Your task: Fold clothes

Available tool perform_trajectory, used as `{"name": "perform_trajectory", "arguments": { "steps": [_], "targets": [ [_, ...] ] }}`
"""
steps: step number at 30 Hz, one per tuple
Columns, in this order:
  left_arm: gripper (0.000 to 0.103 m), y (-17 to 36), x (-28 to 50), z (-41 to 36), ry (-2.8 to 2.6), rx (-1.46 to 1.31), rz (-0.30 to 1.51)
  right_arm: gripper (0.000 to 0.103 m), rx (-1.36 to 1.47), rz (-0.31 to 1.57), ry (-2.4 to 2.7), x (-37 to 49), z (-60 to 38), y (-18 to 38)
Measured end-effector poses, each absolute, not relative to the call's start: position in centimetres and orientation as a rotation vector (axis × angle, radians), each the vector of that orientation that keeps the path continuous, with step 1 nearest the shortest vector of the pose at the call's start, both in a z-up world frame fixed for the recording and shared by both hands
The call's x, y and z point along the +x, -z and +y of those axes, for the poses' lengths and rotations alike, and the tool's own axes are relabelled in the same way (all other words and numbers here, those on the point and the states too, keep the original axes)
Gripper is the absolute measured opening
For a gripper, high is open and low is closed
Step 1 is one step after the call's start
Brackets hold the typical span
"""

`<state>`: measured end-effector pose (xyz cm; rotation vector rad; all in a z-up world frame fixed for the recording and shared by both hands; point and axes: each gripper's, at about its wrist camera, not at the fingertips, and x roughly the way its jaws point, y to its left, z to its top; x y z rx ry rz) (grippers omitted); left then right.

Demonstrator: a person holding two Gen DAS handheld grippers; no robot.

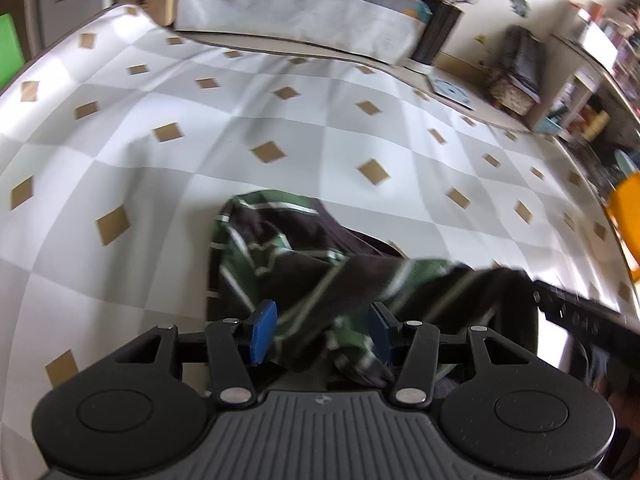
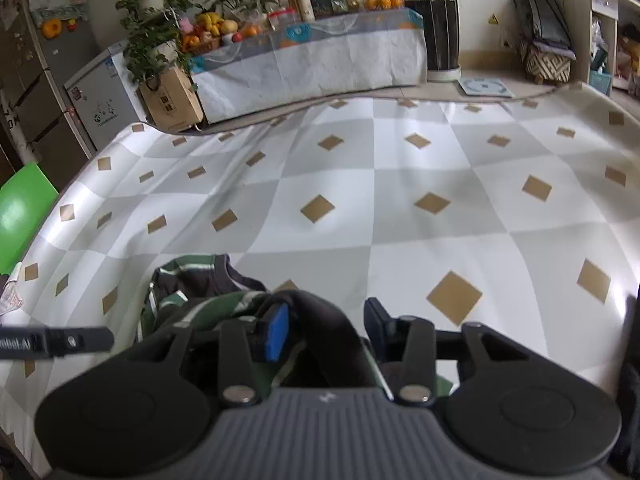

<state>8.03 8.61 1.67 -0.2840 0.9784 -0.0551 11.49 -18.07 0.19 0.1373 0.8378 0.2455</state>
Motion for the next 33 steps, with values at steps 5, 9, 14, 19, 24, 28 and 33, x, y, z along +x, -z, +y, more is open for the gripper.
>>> {"name": "perform_trajectory", "arguments": {
  "steps": [5, 9, 14, 19, 24, 28, 33],
  "targets": [
    [0.049, -0.7, 7.9, 7.4, 0.091, -0.283, 1.033, 0.047, 0.067, 0.781, -0.295, 10.0, -17.8, -2.5],
    [0.049, 0.2, 7.9, 7.1, 0.119, -0.344, 1.086, 0.049, -0.025, 0.76, -0.332, 8.6, -17.6, -3.5],
    [0.049, 0.3, 7.6, 6.9, 0.08, -0.321, 1.087, 0.049, -0.073, 0.795, -0.43, 7.3, -17.0, -3.5],
    [0.049, 0.6, 7.8, 7.5, 0.044, -0.331, 1.097, 0.049, -0.157, 0.859, -0.544, 6.2, -14.7, -1.8],
    [0.049, 0.9, 8.0, 8.0, 0.034, -0.341, 1.103, 0.049, -0.288, 0.911, -0.65, 5.1, -12.3, 0.5],
    [0.049, 1.4, 8.1, 8.1, 0.037, -0.339, 1.12, 0.049, -0.407, 0.912, -0.701, 4.3, -10.5, 2.4],
    [0.049, 1.7, 8.3, 8.2, 0.041, -0.351, 1.128, 0.049, -0.528, 0.877, -0.739, 3.6, -8.9, 3.9]
  ]
}}
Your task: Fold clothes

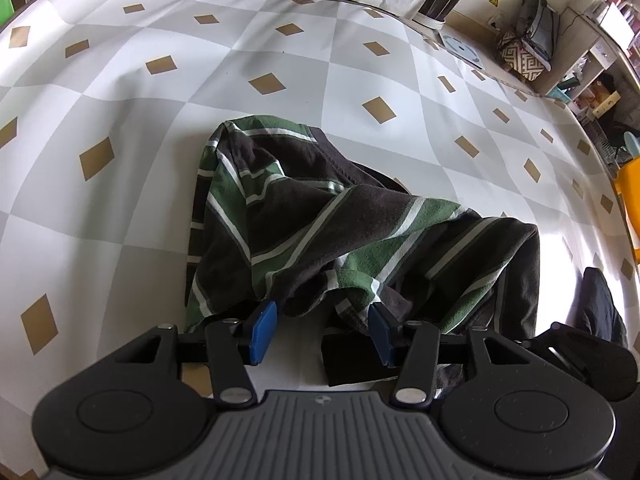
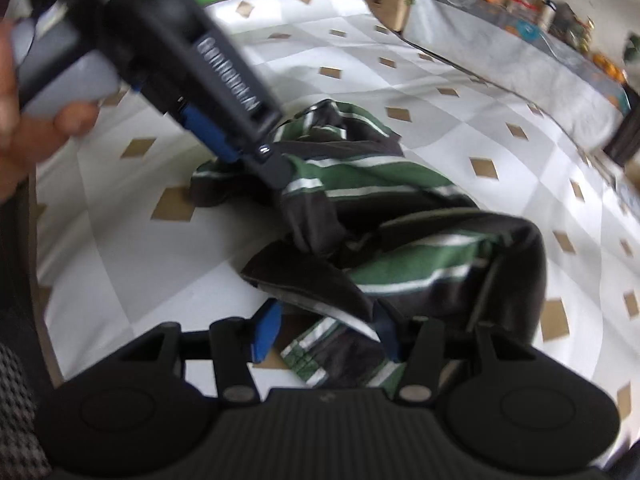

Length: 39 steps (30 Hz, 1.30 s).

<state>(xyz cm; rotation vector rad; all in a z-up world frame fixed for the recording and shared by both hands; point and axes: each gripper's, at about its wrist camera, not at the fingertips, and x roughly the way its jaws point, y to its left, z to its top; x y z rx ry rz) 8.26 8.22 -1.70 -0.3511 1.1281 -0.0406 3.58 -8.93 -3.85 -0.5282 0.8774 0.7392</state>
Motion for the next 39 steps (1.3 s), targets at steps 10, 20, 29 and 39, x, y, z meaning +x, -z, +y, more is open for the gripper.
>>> {"name": "perform_trajectory", "arguments": {
  "steps": [10, 20, 29, 39],
  "targets": [
    [0.049, 3.5, 9.0, 8.1, 0.082, -0.418, 1.17, 0.041, -0.715, 0.804, -0.724, 3.2, -7.2, 6.0],
    [0.049, 5.0, 9.4, 9.1, -0.023, -0.45, 1.206, 0.007, -0.615, 0.805, -0.713, 4.4, -7.8, 5.5],
    [0.049, 1.1, 8.2, 12.7, -0.325, -0.368, 1.037, 0.007, -0.187, 0.807, -0.85, 6.1, -8.8, 0.0],
    [0.05, -3.7, 6.6, 14.8, -0.287, -0.398, 0.93, 0.007, -0.105, 0.829, -1.088, 3.5, -4.7, -1.9]
  ]
}}
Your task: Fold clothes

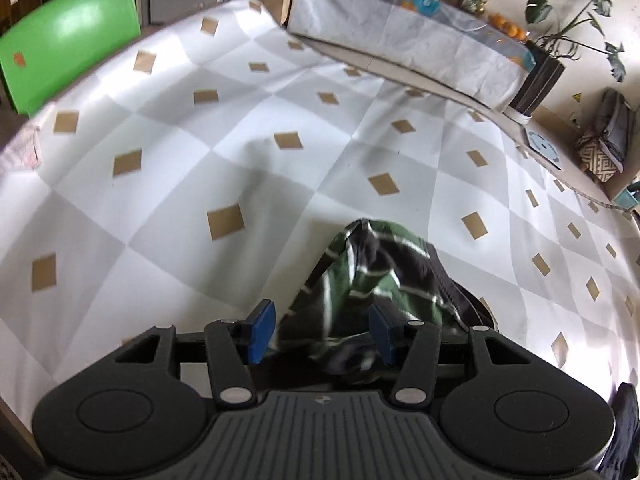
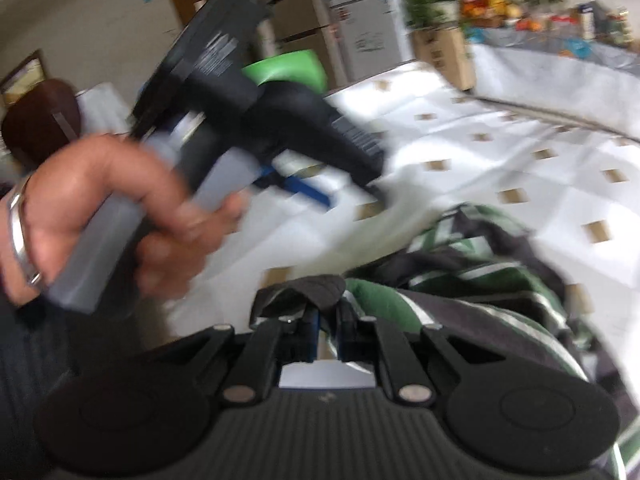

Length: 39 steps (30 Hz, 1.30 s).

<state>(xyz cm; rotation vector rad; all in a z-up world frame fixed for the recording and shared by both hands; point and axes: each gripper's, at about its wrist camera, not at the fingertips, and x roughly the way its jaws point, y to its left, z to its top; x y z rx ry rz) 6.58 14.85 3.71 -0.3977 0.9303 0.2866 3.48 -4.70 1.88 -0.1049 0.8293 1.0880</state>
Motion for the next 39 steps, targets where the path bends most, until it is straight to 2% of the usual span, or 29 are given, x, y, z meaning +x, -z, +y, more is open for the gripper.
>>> {"name": "perform_trajectory", "arguments": {
  "steps": [4, 5, 15, 20, 26, 39],
  "targets": [
    [0.051, -4.4, 6.3, 15.1, -0.246, -0.405, 0.927, 0.015, -0.17, 0.835, -1.182, 1.2, -3.1, -1.7],
    [0.051, -4.5, 6.2, 14.9, -0.235, -0.399, 0.929, 0.023, -0.182, 0.831, -1.177, 0.8, -3.2, -1.8],
    [0.057, -2.2, 4.4, 12.1, -0.125, -0.323, 1.027, 0.039, -0.204, 0.845, -0.833, 2.6, -8.6, -2.8],
    [0.057, -0.4, 2.5, 9.6, -0.091, -0.242, 1.073, 0.045, -0.172, 0.859, -0.622, 2.0, -11.7, -3.0],
    [0.057, 1.1, -0.4, 7.0, -0.016, -0.178, 1.105, 0.048, 0.002, 0.915, -0.425, -0.2, -15.3, -2.5],
    [0.057, 4.3, -5.5, 2.8, 0.067, -0.036, 1.144, 0.051, 0.38, 1.062, -0.158, -2.3, -21.1, 2.8]
  ]
}}
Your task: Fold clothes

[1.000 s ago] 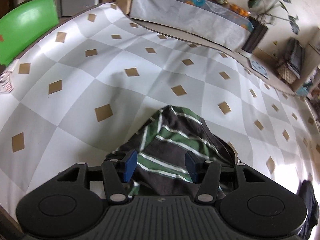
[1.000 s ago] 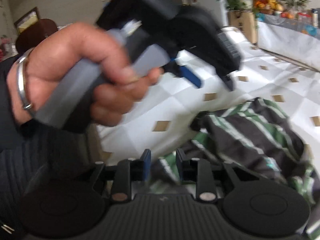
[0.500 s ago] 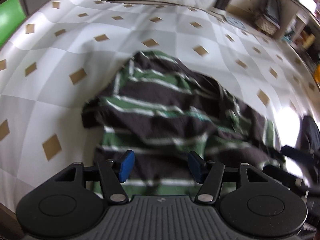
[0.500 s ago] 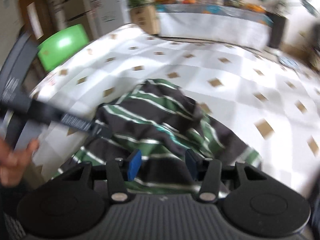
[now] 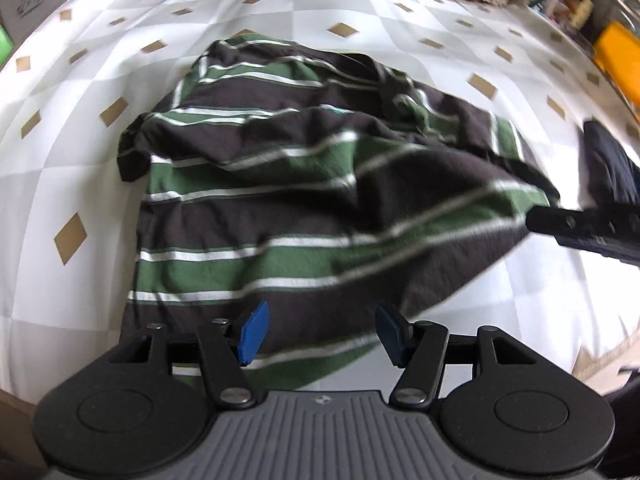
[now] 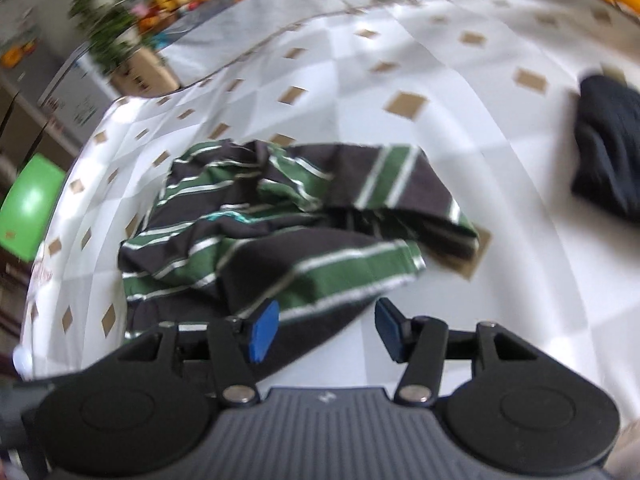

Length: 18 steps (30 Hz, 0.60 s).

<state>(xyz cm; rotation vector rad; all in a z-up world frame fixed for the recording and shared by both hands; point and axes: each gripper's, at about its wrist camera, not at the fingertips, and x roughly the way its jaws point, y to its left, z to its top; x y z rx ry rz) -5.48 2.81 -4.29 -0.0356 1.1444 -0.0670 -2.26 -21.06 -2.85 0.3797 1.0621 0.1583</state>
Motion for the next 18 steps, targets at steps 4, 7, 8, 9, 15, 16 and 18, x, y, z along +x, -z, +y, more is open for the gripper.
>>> {"name": "perform_trajectory", "arguments": {
  "steps": [4, 7, 8, 9, 15, 16, 18],
  "targets": [
    [0.057, 4.6, -6.0, 1.6, 0.094, 0.054, 1.129, 0.052, 0.426, 1.085, -0.14, -2.3, -21.1, 4.1],
    [0.057, 4.8, -6.2, 0.8, 0.111, 0.111, 1.119, 0.052, 0.452, 1.092, -0.15, -2.1, -20.9, 4.7],
    [0.057, 4.9, -6.3, 0.6, 0.117, 0.125, 1.118, 0.052, 0.458, 1.092, -0.152, -2.0, -20.8, 4.9],
    [0.057, 4.9, -6.3, 0.4, 0.122, 0.137, 1.117, 0.053, 0.463, 1.092, -0.154, -2.0, -20.6, 5.1],
    [0.058, 6.3, -6.2, -0.6, 0.114, 0.223, 1.129, 0.054, 0.492, 1.104, -0.155, -1.4, -20.0, 6.0],
    [0.058, 6.5, -6.2, -0.8, 0.11, 0.234, 1.13, 0.054, 0.497, 1.107, -0.152, -1.3, -20.0, 6.2],
    [0.058, 6.8, -6.2, -1.0, 0.107, 0.253, 1.127, 0.055, 0.514, 1.114, -0.146, -1.1, -20.0, 6.6]
  ]
}}
